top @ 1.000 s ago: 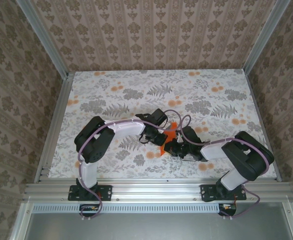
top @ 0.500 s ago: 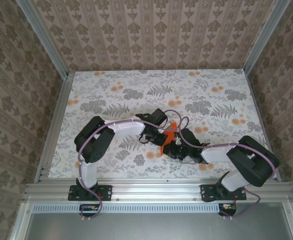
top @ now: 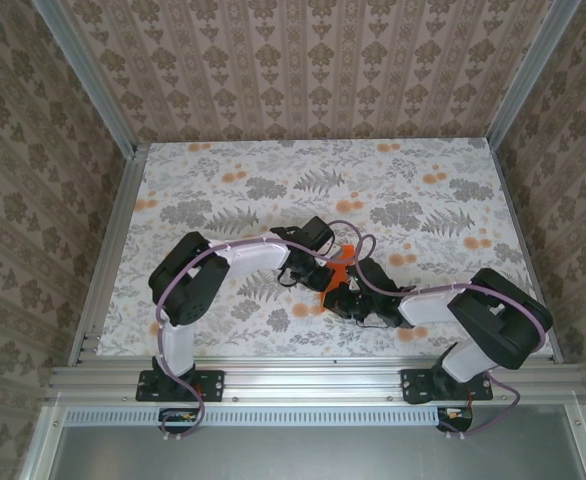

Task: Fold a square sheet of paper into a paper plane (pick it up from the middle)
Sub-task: Third fold the triangle at the center of the table.

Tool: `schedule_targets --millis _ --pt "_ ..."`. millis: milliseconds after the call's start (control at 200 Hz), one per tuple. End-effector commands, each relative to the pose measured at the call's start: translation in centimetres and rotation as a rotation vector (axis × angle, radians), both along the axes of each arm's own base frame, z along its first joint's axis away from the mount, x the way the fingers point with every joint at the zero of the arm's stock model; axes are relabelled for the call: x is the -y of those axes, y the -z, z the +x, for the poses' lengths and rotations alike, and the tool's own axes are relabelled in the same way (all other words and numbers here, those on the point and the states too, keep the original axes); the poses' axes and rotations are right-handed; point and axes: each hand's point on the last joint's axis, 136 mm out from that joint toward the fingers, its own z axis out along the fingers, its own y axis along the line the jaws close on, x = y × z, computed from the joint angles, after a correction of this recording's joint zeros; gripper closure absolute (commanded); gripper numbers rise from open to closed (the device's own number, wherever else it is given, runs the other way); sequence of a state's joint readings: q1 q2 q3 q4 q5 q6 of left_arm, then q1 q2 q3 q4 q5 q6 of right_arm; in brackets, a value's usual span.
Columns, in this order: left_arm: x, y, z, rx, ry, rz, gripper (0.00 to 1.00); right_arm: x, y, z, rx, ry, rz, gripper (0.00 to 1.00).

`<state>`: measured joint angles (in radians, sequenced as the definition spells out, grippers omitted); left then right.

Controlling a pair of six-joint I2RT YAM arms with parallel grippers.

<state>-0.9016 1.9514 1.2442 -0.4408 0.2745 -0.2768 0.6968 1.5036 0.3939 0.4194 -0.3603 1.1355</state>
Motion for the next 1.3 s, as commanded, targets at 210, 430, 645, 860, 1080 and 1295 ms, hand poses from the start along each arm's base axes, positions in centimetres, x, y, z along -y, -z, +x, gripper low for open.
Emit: schedule_targets --millis 210,430,645,860,1080,1295 --pt "-2.2 3.6 -0.7 -0.054 -0.016 0.118 1.0 0.4 1.9 -0.5 -0.037 0.033 -0.083 0.92" --pt "-2.2 3.5 -0.7 -0.053 -0.016 0.117 1.0 1.5 3.1 -1.2 -0.081 0.041 -0.157 0.93" --pt "-2.0 2.7 -0.4 -0.04 -0.021 0.112 0.98 1.5 0.1 -0.8 -0.008 0.017 -0.139 0.92" --pt "-1.3 -1.0 1.0 0.023 -0.06 0.061 0.81 6.6 -3.9 1.5 0.105 0.148 -0.141 0.89" --pt "-1.4 -6.0 2.7 0.095 -0.127 -0.01 0.59 9.6 -5.3 3.2 0.124 0.185 -0.109 0.86" --pt "-2.2 -9.5 2.7 0.138 -0.172 -0.076 0.7 6.9 -6.1 5.4 0.118 0.106 -0.021 0.88"
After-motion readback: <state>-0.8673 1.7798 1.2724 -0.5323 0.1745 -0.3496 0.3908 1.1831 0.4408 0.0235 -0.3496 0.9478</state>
